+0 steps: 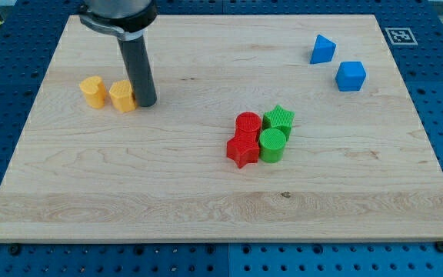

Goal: Move your hand parallel to the right of the yellow hexagon

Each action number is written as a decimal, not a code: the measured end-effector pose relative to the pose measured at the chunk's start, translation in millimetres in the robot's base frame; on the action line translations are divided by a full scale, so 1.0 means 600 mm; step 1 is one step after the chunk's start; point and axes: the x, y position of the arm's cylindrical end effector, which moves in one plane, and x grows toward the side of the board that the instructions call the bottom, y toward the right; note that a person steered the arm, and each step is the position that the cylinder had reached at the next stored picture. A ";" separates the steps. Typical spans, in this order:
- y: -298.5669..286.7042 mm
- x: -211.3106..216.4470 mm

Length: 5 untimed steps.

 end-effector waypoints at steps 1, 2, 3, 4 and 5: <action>0.000 0.000; 0.022 -0.002; 0.127 -0.024; 0.247 -0.038; 0.292 -0.038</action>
